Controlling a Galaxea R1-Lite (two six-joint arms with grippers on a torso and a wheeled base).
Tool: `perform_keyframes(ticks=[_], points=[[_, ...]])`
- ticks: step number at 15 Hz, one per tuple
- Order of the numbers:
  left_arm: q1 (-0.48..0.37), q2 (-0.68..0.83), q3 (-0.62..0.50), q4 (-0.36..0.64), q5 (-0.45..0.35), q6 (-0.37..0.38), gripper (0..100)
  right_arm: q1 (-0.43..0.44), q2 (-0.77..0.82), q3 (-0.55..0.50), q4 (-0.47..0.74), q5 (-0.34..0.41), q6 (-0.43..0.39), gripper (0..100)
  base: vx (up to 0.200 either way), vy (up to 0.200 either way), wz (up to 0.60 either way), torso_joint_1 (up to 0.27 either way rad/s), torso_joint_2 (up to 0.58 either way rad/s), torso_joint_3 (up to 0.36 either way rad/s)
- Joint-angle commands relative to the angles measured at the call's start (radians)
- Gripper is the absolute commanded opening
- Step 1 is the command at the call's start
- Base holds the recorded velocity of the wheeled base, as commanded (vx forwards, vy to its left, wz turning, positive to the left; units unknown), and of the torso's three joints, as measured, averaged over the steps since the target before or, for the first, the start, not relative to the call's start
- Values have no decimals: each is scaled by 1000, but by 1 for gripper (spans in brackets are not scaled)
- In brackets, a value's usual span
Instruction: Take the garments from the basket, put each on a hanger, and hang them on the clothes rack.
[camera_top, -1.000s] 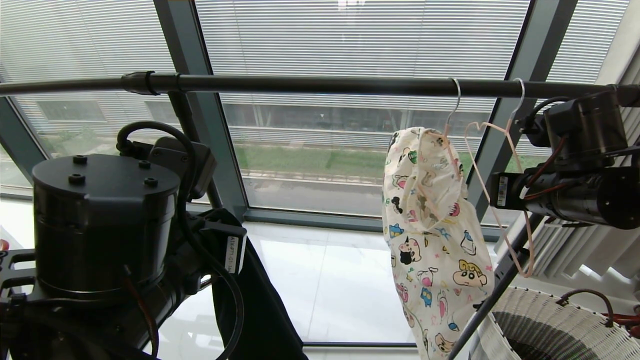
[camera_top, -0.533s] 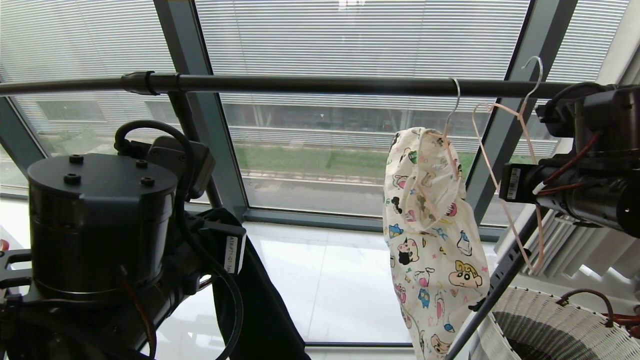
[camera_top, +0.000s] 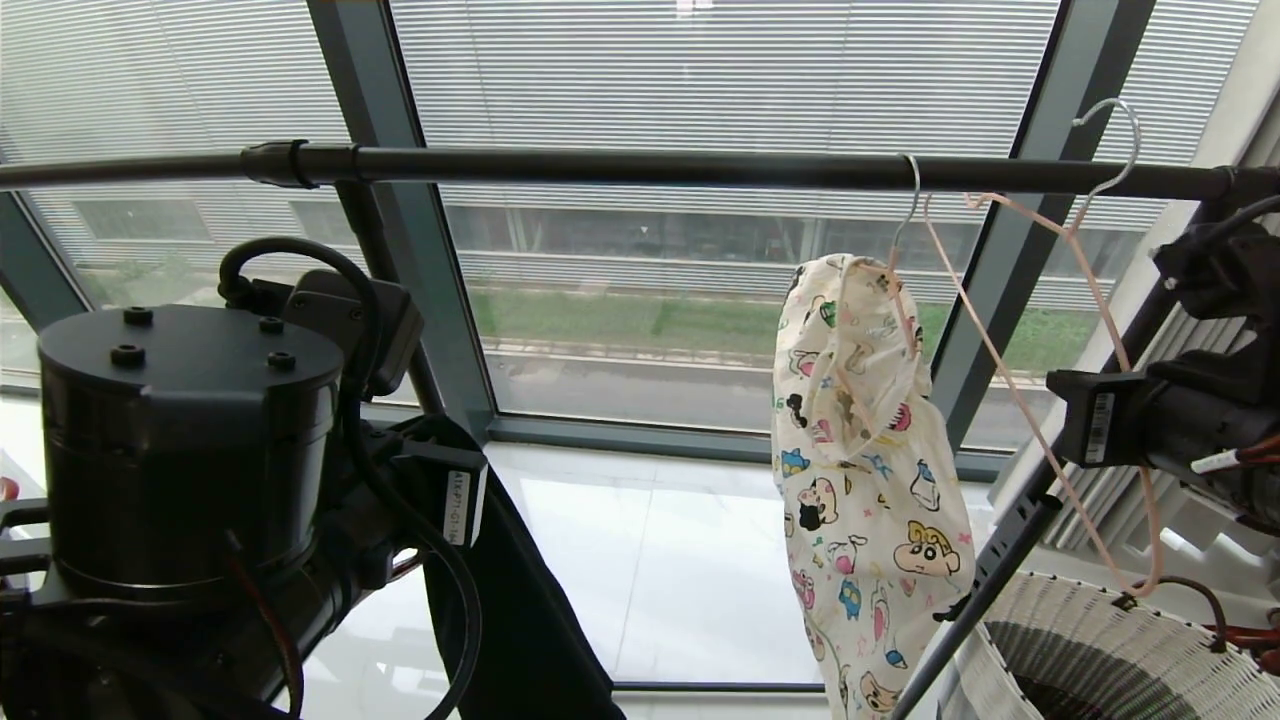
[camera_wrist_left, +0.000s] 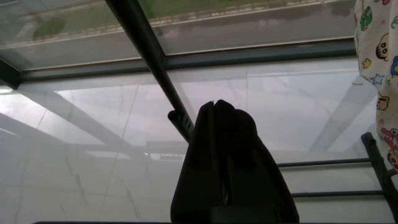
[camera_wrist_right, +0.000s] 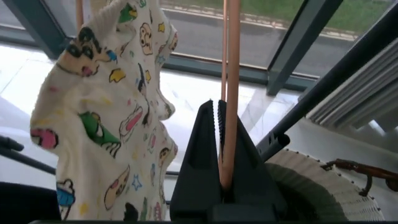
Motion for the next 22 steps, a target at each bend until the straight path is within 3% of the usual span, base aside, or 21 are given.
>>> perform_keyframes(ticks=[1,5,10,13,16,19,22], points=[[0,-1,-1,0,0,0,0,26,-121,88,-6,31,-41,0,-200,0,0,12,7,-7],[0,-4,-1,0,0,0,0,58,-262,214,1,74,-66,0,-200,0,0,-1,-2,5],[0,-2,-1,0,0,1,0,132,-339,223,1,118,-66,0,-200,0,0,2,3,4],[-2,1,-15,-17,-1,7,0,320,-368,220,42,138,-66,0,0,0,0,0,0,0],[1,16,-38,-157,-15,27,0,563,-360,194,200,146,-51,0,0,0,0,0,0,0],[1,15,-84,-158,-55,33,0,754,-339,199,297,151,74,0,0,0,0,0,0,0],[23,18,-120,-146,-144,49,0,862,-300,185,298,155,147,0,0,0,0,0,0,0]])
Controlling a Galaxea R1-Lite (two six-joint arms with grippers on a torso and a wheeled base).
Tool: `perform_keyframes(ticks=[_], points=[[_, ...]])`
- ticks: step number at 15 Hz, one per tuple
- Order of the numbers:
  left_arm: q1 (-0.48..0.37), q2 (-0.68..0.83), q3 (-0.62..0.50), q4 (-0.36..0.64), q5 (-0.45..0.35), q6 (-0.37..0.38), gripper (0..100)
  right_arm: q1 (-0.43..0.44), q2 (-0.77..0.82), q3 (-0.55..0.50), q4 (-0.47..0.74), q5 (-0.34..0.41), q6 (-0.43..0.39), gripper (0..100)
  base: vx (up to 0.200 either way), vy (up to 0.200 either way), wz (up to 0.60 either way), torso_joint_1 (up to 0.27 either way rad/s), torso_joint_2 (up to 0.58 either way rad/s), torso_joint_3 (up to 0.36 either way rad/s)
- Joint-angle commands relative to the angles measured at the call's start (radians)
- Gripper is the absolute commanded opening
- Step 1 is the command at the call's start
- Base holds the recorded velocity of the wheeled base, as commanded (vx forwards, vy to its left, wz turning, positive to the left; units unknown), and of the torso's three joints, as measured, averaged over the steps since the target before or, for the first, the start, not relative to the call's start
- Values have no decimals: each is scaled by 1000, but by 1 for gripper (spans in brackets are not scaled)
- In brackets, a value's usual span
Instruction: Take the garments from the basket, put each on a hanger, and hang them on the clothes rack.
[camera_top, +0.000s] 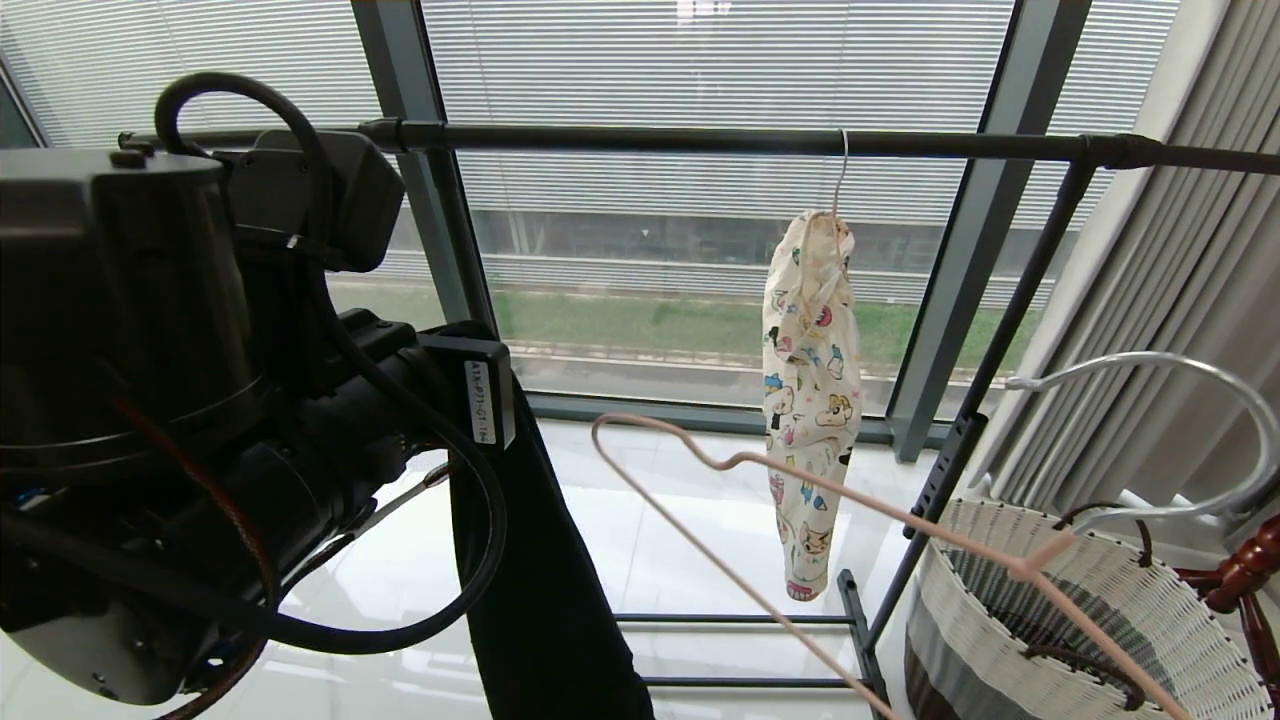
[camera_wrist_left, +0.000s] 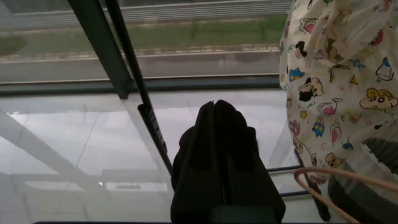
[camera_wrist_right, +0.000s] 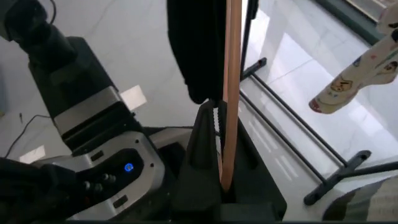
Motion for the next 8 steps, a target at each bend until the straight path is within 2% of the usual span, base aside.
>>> perform_keyframes(ticks=[1,3,4,7,8], points=[[22,8,-9,3,-34,26,0,81,50,-10,1,27,32,0,0,0,0,0,0,0],[23,23,-17,1,-71,38,0,84,85,-13,-27,108,41,0,0,0,0,0,0,0],[23,31,-23,1,-73,36,0,82,111,-20,-58,122,42,0,0,0,0,0,0,0],[23,31,-27,1,-74,36,0,38,173,-15,-124,122,47,0,0,0,0,0,0,0],[23,25,-27,1,-74,36,0,-25,196,-10,-139,122,48,0,0,0,0,0,0,0]])
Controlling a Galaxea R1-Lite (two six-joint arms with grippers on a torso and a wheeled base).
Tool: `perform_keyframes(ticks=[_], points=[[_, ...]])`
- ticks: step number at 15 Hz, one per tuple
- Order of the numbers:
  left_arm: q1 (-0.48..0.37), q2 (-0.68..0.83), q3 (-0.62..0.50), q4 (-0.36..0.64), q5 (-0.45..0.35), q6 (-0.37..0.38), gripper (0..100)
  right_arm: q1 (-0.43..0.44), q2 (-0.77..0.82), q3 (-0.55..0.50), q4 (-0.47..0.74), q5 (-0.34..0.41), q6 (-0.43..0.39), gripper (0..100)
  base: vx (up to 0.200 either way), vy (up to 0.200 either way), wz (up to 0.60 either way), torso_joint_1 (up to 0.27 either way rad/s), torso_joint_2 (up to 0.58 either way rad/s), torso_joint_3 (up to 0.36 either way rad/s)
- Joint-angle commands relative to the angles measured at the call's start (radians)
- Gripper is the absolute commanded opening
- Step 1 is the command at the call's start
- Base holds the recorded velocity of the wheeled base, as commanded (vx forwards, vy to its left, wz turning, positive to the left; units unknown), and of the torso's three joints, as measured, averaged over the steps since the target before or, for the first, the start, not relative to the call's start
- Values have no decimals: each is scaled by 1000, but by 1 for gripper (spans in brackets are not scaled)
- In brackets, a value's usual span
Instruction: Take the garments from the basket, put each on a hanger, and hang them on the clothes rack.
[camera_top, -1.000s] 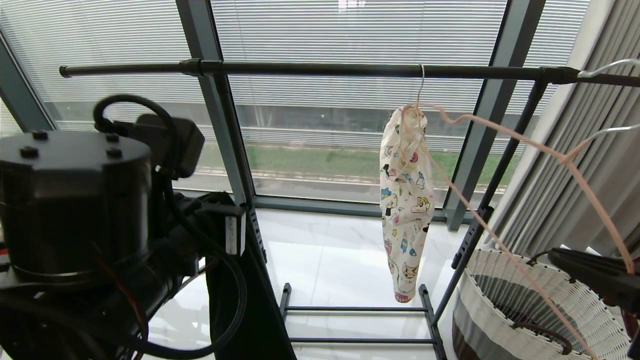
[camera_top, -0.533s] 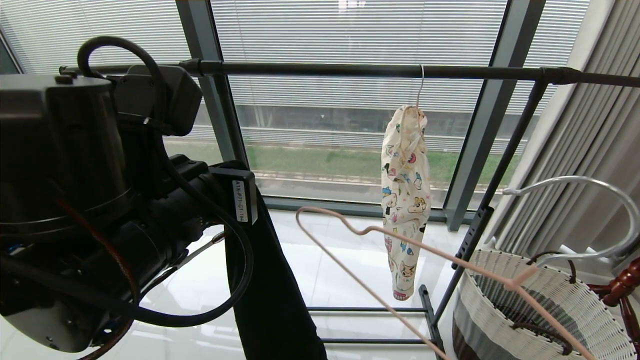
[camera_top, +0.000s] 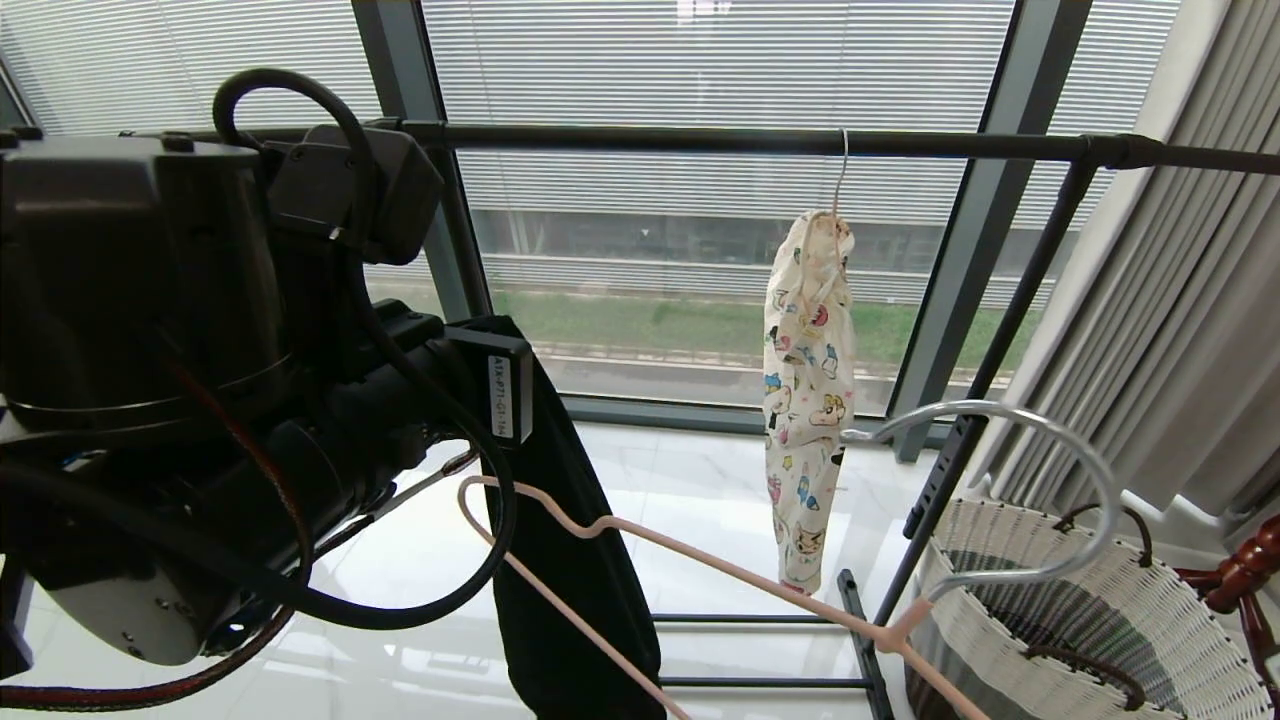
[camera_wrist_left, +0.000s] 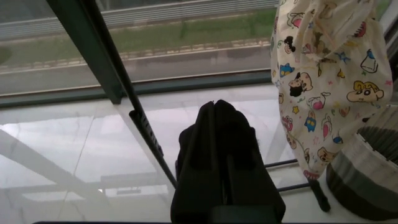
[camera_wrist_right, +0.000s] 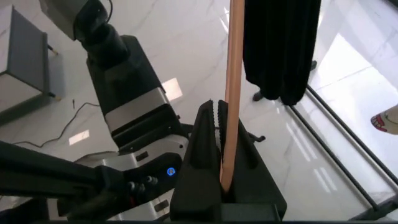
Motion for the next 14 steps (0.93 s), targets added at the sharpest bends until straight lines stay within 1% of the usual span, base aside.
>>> perform_keyframes(ticks=[1,2,3,4,5,9,12,13,14], points=[[0,-4,-1,-1,2,0,0,-88,60,4,-11,1,14,0,0,0,0,0,0,0],[0,-5,1,-2,2,0,0,-113,72,12,-15,1,41,0,0,0,0,0,0,0],[0,-8,7,-2,2,-2,0,-136,86,19,-61,3,70,0,0,0,0,0,0,0],[0,-10,20,-1,2,0,0,-147,100,29,-126,3,74,0,0,0,0,0,0,0],[0,-8,37,-2,4,1,0,-147,102,29,-155,4,73,0,0,0,0,0,0,0],[17,21,56,-5,5,1,0,-141,77,27,-155,6,67,0,0,0,0,0,0,0],[77,50,37,-25,7,41,0,-125,39,38,-149,6,59,0,0,0,0,0,0,0],[98,55,34,-34,5,66,0,-125,31,47,-149,4,59,0,0,0,0,0,0,0],[106,52,33,-34,2,83,0,-125,28,49,-150,4,59,0,0,0,0,0,0,0]])
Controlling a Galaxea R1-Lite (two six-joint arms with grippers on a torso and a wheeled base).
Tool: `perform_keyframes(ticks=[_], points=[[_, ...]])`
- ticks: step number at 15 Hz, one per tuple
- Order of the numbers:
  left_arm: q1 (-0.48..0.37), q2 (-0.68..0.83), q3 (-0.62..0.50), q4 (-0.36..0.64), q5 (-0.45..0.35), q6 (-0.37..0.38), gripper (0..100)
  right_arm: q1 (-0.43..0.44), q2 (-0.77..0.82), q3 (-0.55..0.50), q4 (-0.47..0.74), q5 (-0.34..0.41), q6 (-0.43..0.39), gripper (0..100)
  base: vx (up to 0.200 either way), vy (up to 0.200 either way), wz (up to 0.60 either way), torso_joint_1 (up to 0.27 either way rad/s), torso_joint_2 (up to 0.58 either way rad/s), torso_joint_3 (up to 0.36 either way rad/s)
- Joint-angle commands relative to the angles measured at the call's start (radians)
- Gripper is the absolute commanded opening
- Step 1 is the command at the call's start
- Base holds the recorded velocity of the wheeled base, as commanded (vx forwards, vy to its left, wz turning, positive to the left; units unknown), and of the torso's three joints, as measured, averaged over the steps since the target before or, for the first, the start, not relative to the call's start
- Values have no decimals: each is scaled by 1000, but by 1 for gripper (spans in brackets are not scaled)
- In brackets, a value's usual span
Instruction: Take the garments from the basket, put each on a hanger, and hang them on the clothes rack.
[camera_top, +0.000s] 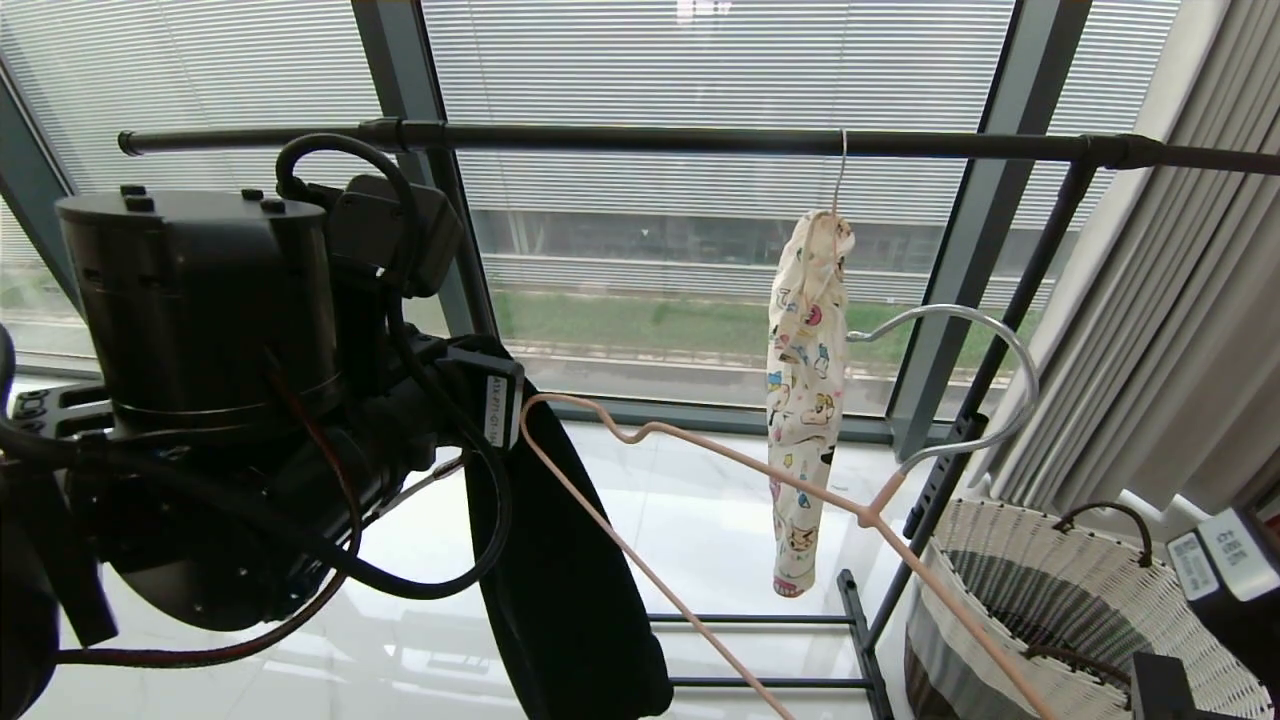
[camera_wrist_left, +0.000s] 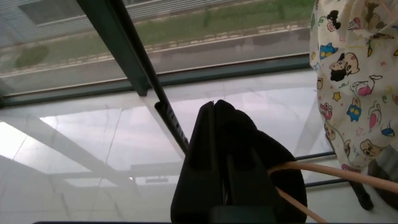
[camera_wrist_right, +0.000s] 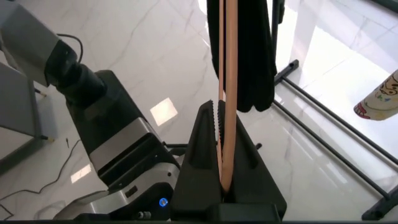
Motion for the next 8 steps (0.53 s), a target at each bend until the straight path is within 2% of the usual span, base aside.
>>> perform_keyframes(ticks=[1,5,8], points=[[18,9,-11,-1,-5,6,0,3,-10,3,-1,3,0,0,0,0,0,0,0,0],[16,33,-31,-1,-5,3,0,46,13,-1,-4,46,-14,0,0,0,0,0,0,0],[16,46,-48,2,-5,4,0,49,23,0,-6,43,-16,0,0,0,0,0,0,0]])
